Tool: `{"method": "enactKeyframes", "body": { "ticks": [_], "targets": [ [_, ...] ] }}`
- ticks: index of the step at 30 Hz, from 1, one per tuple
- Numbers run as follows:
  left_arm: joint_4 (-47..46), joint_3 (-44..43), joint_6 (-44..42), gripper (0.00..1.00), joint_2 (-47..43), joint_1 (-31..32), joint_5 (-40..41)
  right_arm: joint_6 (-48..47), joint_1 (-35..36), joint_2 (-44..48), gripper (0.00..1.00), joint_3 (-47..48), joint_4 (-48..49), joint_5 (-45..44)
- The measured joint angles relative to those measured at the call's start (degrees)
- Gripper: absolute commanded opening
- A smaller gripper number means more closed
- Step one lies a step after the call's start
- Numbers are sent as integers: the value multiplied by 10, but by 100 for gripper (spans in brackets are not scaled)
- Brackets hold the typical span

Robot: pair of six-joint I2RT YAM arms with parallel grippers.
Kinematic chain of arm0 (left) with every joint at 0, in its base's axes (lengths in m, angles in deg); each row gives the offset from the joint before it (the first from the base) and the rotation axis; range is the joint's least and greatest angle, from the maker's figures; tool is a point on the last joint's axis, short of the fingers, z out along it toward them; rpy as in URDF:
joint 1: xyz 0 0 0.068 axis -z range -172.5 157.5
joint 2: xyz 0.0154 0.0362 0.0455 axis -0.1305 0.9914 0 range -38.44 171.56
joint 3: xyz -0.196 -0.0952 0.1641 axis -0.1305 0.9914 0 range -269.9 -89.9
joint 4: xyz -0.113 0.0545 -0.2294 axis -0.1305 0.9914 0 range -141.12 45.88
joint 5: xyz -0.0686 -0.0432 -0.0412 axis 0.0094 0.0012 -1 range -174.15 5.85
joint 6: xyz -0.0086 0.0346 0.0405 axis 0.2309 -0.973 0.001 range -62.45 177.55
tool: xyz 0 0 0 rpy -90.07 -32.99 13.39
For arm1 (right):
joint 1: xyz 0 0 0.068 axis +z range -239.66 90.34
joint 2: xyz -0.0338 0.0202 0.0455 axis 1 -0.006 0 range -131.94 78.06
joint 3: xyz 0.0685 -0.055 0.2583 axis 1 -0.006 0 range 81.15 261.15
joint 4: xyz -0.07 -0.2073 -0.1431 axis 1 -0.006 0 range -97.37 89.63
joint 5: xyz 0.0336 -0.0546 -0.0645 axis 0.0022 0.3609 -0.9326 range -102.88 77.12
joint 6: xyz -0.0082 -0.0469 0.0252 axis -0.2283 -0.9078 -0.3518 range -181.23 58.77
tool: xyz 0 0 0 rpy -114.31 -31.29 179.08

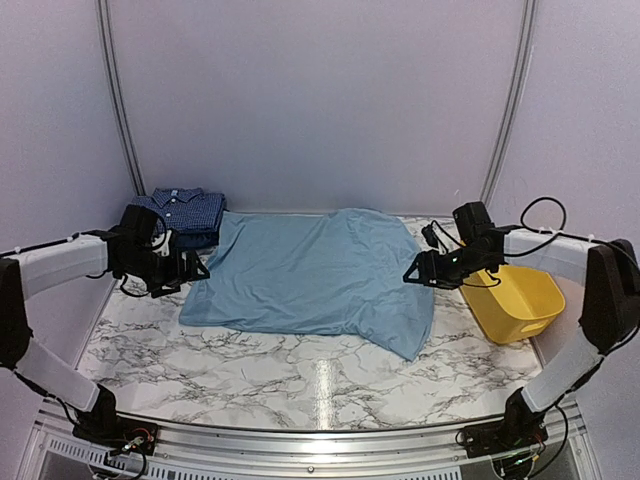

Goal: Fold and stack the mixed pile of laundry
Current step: Flatten out the crumpled T-shirt at the center of the board.

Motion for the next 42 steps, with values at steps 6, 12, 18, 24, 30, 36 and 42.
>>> {"method": "enactKeyframes", "body": {
  "ticks": [6,12,18,24,30,36,42],
  "targets": [
    [7,-4,0,99,71,21,10,-25,14,-81,67,9,-49,1],
    [7,-4,0,99,74,24,16,-42,19,-98,68,8,-77,-12],
    [7,-4,0,99,74,25,17,-62,20,-127,73,4,-86,-9],
    [7,-3,1,99,72,25,21,-85,22,-145,50,17,-88,19],
    [7,-1,1,99,68,25,26,-102,31,-151,39,24,-107,63],
    [10,5,1,99,64,25,34,-114,41,-151,46,35,-137,74],
    [16,5,0,99,56,25,40,-114,41,-134,45,32,-175,27]
  ]
}}
